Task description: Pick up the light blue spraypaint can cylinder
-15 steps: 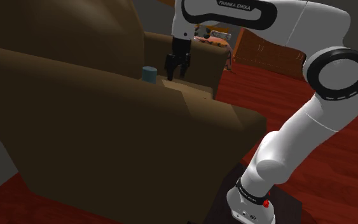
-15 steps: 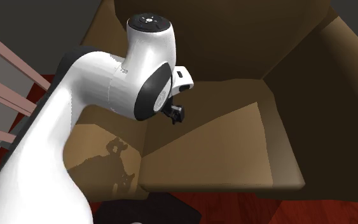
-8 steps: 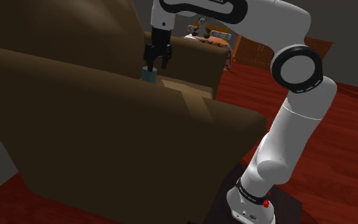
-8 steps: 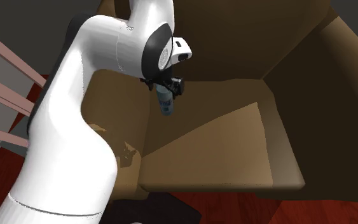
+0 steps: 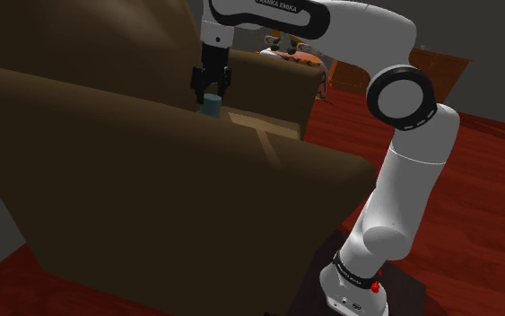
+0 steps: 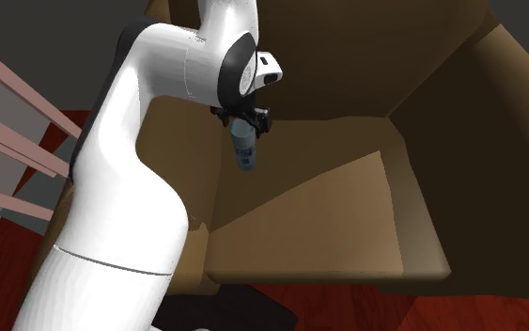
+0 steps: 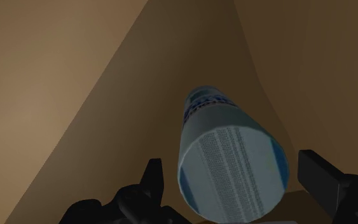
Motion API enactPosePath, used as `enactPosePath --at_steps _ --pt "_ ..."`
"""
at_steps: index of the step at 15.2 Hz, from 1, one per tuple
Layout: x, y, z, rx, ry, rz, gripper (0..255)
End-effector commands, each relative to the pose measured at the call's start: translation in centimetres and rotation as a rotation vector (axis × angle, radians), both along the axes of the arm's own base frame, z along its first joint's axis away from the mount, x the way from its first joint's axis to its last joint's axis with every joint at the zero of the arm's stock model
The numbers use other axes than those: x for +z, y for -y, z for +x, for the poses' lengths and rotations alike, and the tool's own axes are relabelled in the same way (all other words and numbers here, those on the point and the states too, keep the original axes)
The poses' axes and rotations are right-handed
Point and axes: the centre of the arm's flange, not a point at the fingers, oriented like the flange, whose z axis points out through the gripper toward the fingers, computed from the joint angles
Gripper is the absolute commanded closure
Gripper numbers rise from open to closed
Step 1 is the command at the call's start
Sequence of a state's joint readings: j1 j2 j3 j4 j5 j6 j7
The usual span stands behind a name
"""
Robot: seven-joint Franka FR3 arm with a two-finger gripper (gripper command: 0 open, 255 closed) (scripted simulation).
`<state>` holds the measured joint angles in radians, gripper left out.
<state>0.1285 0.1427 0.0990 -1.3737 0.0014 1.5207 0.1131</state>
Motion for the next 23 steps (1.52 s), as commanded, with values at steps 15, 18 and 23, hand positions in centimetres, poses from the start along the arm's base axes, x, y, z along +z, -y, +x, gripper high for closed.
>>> enactPosePath --at_steps 15,18,23 --pt "-0.2 0.0 0.0 0.000 0.001 0.000 255" --pt "1.4 0.0 0.0 0.000 0.001 0.000 255" --pt "4.0 0.0 0.0 0.000 0.001 0.000 255"
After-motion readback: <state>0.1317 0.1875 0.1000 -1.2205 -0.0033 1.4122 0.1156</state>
